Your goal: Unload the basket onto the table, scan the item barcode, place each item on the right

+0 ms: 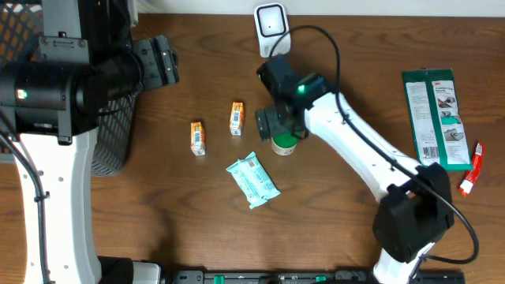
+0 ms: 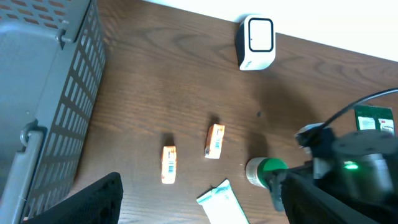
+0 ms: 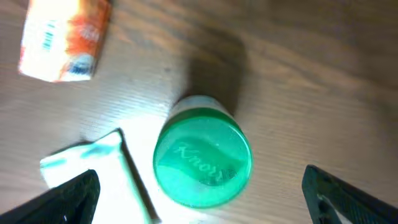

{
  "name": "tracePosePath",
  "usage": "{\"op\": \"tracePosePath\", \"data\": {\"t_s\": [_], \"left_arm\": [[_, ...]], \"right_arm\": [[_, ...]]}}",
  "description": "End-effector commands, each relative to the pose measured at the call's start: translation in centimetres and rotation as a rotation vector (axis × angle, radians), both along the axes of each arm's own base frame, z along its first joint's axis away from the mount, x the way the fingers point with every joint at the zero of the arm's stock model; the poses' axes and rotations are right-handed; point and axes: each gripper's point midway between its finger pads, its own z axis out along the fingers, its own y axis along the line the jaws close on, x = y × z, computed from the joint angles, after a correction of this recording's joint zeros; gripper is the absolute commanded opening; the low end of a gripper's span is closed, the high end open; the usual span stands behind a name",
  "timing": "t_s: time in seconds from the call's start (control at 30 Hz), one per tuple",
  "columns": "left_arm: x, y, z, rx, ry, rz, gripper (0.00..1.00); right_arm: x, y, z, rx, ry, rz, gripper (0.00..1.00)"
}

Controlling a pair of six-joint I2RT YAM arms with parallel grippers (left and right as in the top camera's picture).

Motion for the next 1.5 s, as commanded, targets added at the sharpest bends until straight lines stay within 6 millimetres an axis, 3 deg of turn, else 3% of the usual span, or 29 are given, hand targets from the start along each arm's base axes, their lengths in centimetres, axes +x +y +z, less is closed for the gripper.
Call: {"op": "tracePosePath", "data": {"t_s": [0.0,0.13,0.27,0.43,0.73,1.1,1.47], "left_arm": [[0.1,0.3,0.1,0.006,-0.002,0.014,0.82],[0.1,0.3,0.1,0.006,-0.002,0.014,0.82],[0.1,0.3,0.1,0.006,-0.002,0.014,0.82],[0.1,0.3,0.1,0.006,-0.002,0.014,0.82],[0.1,0.3,0.1,0.006,-0.002,0.014,0.82],[0.1,0.3,0.1,0.006,-0.002,0.014,0.82],[0.1,0.3,0.1,0.006,-0.002,0.014,0.82]], "right_arm": [[0.6,0.6,4.8,0.084,-0.039,0.030,0.99],[-0.4,0.5,8.5,0.204,0.029,0.018,0.99],[0.2,-0.7,9.6,0.213,0.018,-0.021,0.99],[0.3,-1.5,7.3,0.171,0.088,-0.029,0.99],[1.7,-0.9,1.8,0.075,0.163,-0.028,0.99],[0.9,0.3,-0.4,0.032,0.214,0.059,0.99],[0.4,0.4,-5.3,-0.091,0.290,0.087,0.95]]}}
